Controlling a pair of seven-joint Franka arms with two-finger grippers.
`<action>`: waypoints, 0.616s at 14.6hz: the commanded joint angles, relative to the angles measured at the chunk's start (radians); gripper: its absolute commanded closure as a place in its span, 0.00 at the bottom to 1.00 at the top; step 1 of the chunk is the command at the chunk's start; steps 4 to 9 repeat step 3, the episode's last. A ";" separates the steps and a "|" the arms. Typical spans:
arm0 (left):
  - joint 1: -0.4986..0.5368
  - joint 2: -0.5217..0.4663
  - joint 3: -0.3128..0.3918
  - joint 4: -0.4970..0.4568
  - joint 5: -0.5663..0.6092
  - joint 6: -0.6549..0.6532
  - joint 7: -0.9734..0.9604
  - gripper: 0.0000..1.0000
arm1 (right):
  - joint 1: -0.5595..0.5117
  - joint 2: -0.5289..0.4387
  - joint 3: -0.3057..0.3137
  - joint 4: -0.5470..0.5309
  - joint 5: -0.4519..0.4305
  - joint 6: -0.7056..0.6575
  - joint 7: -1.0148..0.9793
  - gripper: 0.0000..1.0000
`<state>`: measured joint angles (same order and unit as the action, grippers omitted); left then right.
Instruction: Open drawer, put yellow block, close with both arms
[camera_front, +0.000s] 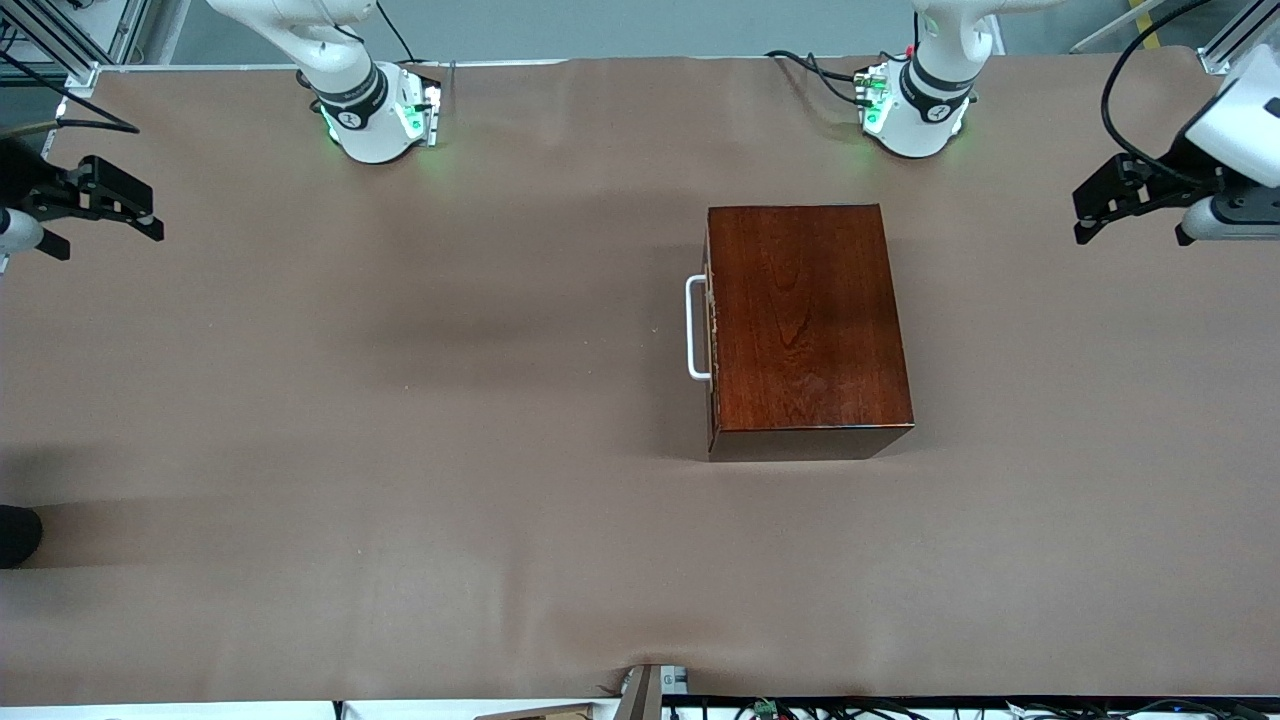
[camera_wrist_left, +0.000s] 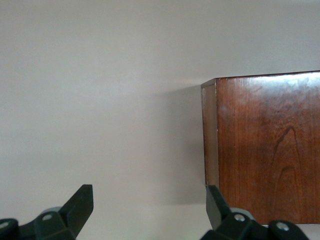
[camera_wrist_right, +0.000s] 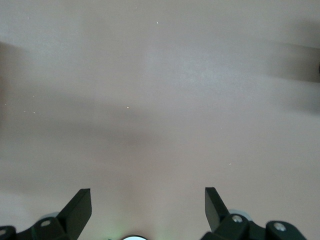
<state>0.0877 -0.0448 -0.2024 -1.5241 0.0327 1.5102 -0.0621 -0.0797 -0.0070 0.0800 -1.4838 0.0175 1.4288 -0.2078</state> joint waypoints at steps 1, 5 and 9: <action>0.033 0.002 -0.006 0.010 -0.028 -0.025 0.010 0.00 | -0.023 -0.010 0.015 -0.004 -0.005 -0.005 -0.010 0.00; 0.036 0.005 -0.006 0.010 -0.030 -0.025 0.010 0.00 | -0.025 -0.010 0.015 -0.004 -0.005 -0.005 -0.010 0.00; 0.036 0.005 -0.006 0.010 -0.030 -0.025 0.010 0.00 | -0.025 -0.010 0.015 -0.004 -0.005 -0.005 -0.010 0.00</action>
